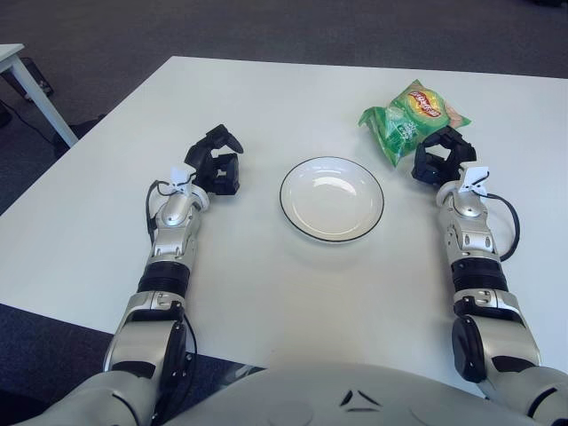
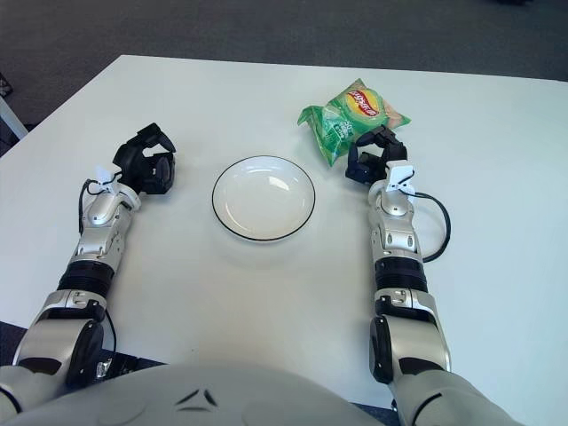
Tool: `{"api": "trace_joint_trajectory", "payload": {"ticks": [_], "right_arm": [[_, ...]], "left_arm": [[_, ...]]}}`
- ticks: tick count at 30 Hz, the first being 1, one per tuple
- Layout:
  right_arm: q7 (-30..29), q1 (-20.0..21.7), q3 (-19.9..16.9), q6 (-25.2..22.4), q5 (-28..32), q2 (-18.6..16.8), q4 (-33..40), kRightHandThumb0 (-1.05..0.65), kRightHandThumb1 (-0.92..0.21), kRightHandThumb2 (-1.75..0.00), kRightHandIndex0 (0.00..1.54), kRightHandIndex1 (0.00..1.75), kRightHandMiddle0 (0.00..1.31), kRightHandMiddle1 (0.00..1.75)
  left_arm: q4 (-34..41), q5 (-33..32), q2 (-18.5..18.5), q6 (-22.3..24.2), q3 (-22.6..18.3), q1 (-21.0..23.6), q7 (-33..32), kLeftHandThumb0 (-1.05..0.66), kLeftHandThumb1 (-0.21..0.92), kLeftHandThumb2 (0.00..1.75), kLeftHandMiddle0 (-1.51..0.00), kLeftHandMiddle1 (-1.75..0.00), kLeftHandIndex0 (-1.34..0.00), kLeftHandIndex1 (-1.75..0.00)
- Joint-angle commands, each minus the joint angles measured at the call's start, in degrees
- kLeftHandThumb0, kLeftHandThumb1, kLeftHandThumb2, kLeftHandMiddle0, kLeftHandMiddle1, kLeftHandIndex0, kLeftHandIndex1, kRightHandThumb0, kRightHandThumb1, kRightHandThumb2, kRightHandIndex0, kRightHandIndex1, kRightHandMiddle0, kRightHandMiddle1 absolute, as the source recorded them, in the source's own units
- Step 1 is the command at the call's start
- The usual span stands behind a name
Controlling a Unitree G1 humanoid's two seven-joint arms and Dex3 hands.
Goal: Put the snack into the plate.
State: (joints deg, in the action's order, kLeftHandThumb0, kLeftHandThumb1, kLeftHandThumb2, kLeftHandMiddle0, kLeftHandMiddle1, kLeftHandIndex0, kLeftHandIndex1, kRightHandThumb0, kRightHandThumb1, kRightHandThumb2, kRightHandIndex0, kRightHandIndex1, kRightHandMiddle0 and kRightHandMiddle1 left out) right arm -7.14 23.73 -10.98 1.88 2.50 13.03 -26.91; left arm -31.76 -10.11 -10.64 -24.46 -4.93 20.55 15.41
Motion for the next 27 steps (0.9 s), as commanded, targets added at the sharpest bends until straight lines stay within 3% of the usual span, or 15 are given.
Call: {"api": "trace_joint_trajectory", "payload": {"ticks": [1,17,27], "right_arm": [[0.3,-2.9,1.1,-4.3,-1.3,-0.6,-4.0,-0.47,-0.35,-1.28,1.18,1.75,0.59,1.75],[0.9,-2.3,1.6,-3.1,-2.1,0.6,-6.1,-0.47,-0.34,-1.28,1.18,1.75,0.59,1.75],[1.8,-1.3,2.3,0.2,-3.1,2.6,-10.5,-0.48,-0.34,-1.29,1.22,1.75,0.6,1.75]], "left_arm": [[-4.2,0.6,6.0,1.1,1.4,-9.5,-1.3,-0.48,0.32,1.31,-1.22,-1.75,-0.61,-1.75],[-4.5,0.2,6.7,1.3,1.8,-9.1,-1.6,-0.47,0.34,1.29,-1.18,-1.75,-0.59,-1.75],[-6.5,0.8,8.4,-0.4,2.2,-8.2,-2.6,-0.47,0.32,1.3,-1.21,-1.75,-0.6,-1.75]]}}
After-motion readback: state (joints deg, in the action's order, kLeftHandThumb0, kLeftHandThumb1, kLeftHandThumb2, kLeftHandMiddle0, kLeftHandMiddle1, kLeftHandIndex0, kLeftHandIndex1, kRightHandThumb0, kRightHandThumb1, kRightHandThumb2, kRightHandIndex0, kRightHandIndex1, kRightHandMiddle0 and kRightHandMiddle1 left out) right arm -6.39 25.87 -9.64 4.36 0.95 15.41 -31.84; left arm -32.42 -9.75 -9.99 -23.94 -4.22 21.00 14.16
